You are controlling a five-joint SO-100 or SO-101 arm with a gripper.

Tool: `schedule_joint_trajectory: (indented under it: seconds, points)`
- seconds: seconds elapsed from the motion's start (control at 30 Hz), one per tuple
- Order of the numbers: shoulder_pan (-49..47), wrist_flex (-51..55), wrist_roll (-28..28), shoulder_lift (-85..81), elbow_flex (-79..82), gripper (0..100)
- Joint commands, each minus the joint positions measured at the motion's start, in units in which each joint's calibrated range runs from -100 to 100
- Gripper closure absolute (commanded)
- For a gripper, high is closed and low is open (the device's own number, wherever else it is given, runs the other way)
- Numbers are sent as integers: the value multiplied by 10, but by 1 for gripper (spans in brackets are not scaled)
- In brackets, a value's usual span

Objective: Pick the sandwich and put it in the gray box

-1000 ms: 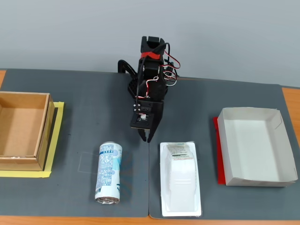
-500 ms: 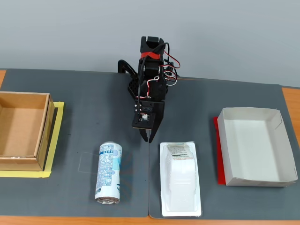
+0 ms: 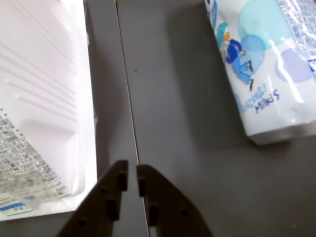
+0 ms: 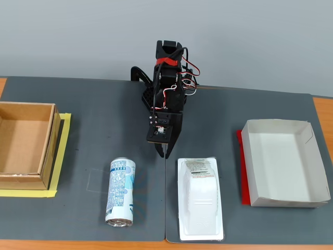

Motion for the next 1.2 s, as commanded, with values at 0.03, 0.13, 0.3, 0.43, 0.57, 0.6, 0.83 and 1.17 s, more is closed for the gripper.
schedule_joint_trajectory:
  seconds: [0.03, 0.13, 0.3, 0.43, 0.57, 0.6, 0.83, 1.17]
  points:
    - [4, -8, 2, 0, 3, 98]
    - [4, -8, 2, 0, 3, 98]
    - [4, -8, 2, 0, 3, 98]
    - [4, -8, 2, 0, 3, 98]
    - [0, -9, 2, 0, 3, 97]
    - [-2, -9, 2, 0, 3, 97]
    - [3, -9, -1, 0, 3, 98]
    - [-2, -10, 1, 0, 3, 98]
